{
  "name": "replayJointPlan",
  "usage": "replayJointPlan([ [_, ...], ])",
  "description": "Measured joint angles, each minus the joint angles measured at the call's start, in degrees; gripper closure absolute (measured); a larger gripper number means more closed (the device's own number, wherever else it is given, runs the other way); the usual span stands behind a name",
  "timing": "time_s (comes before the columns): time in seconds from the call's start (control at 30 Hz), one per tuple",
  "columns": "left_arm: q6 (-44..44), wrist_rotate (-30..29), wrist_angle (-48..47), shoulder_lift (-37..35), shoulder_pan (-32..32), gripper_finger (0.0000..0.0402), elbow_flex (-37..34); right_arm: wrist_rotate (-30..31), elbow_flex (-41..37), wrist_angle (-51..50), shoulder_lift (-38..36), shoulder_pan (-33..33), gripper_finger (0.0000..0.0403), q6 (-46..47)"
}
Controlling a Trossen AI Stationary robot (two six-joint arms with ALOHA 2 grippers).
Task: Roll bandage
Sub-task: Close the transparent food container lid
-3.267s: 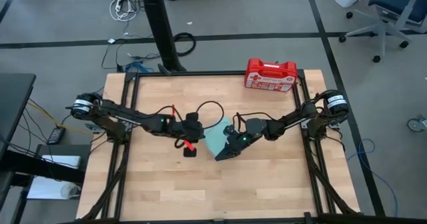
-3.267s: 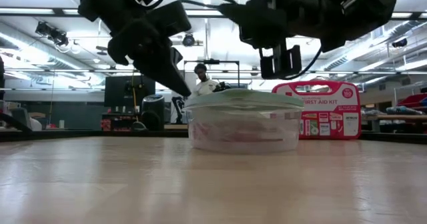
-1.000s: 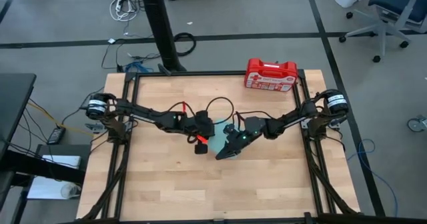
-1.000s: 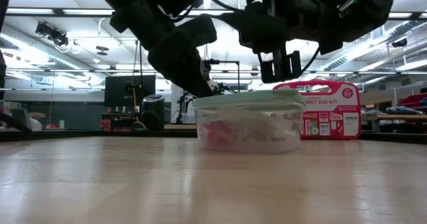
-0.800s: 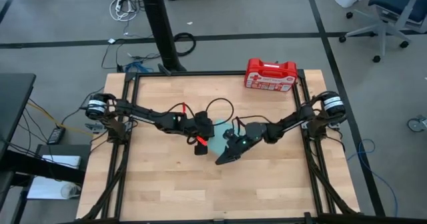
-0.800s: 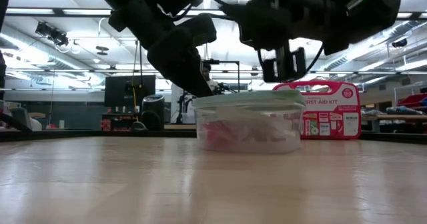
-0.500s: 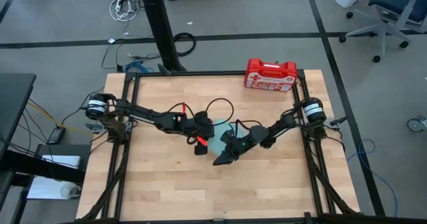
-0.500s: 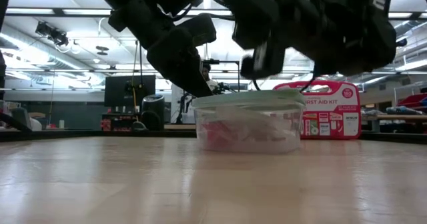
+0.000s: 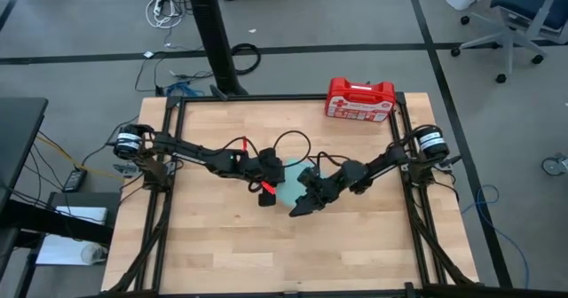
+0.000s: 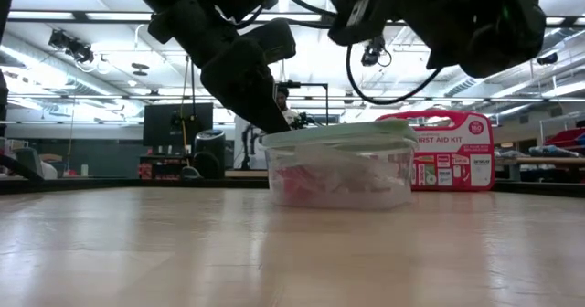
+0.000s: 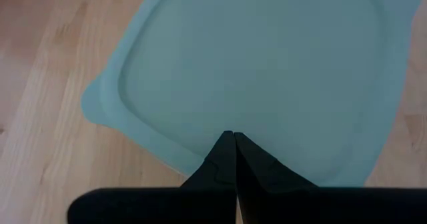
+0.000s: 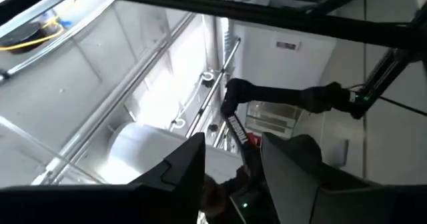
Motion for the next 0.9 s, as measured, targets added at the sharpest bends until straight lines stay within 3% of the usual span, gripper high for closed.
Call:
replayJointPlan([
  [0.1,-0.3,0.0,0.0,0.0,0.0,0.0401,0.0,-0.4,0.0,-1.6,0.0,-0.7,0.0254,-0.1],
  [0.2,-0.6,0.9,0.4,0.0,0.0,0.0401,-0.1,-1.5,-2.7,-12.9,2.8,-2.8,0.0254,3.7],
  [0.27,-1.1,1.4,0.0,0.0,0.0,0.0401,-0.1,-1.5,-3.9,-11.2,4.7,-3.9,0.0254,4.3],
  [0.33,-1.1,1.8,-0.3,0.0,0.0,0.0401,0.0,-0.8,-4.0,-0.6,7.0,-4.1,0.0254,3.9],
  [0.73,-0.9,2.1,-0.9,0.0,0.0,0.0401,0.0,-0.6,-2.8,-0.4,-2.0,-1.3,0.0254,0.0],
  [0.83,-1.3,2.1,-0.9,0.0,0.0,0.0401,0.0,0.1,-2.8,-0.8,-2.1,-1.3,0.0254,-1.2],
  [0.9,-1.3,2.2,-0.9,0.1,0.0,0.0401,-0.1,0.2,-4.2,-6.5,0.2,-2.1,0.0254,-0.7],
])
